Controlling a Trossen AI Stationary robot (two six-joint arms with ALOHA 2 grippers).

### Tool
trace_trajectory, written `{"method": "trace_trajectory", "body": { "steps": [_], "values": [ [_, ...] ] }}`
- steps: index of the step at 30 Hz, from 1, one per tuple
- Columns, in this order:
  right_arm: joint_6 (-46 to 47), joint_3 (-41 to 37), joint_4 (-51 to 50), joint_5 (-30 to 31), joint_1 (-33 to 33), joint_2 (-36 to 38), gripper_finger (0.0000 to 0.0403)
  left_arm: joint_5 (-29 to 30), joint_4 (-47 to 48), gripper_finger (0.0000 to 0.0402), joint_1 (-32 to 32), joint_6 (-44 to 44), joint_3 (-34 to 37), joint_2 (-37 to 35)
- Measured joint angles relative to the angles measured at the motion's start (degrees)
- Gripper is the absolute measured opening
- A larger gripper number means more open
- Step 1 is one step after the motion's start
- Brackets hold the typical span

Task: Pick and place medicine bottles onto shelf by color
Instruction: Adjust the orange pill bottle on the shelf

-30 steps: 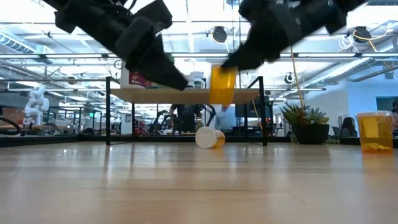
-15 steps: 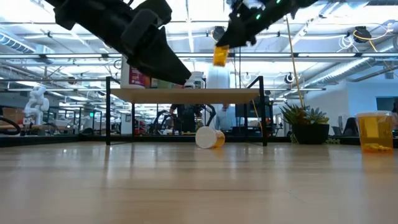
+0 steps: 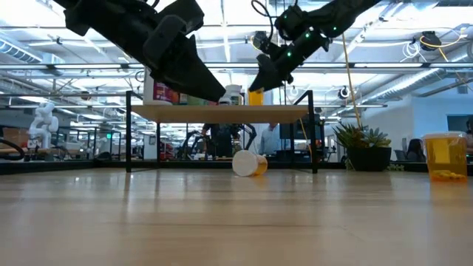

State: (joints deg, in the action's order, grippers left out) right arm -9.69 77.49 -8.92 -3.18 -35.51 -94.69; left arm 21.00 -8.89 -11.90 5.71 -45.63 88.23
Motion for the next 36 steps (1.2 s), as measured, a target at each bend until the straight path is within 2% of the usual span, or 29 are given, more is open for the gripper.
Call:
{"method": "trace_trajectory", "body": {
  "steps": [8,14,30,33,36],
  "values": [
    [0.05,0.02,-0.47,-0.41,-1.68,-0.07,0.0211,0.03,-0.30,0.0337,0.92,0.46,0.00,0.00],
    [2.60,0.02,0.10,-4.18,-2.55,-1.28,0.0222,-2.89,-1.94,0.0337,0.95,0.89,0.00,0.00],
    [3.45,0.02,1.30,-4.24,-2.77,-1.42,0.0224,-3.09,-1.01,0.0337,0.96,1.50,0.02,-0.79],
    [3.17,0.02,1.43,-4.35,-2.77,-0.90,0.0234,-3.07,-1.35,0.0337,0.96,0.85,0.04,-3.00],
    [3.15,0.02,1.49,-4.35,-2.77,-0.79,0.0262,-3.09,-1.08,0.0337,0.96,0.81,0.04,-5.41]
  ]
}}
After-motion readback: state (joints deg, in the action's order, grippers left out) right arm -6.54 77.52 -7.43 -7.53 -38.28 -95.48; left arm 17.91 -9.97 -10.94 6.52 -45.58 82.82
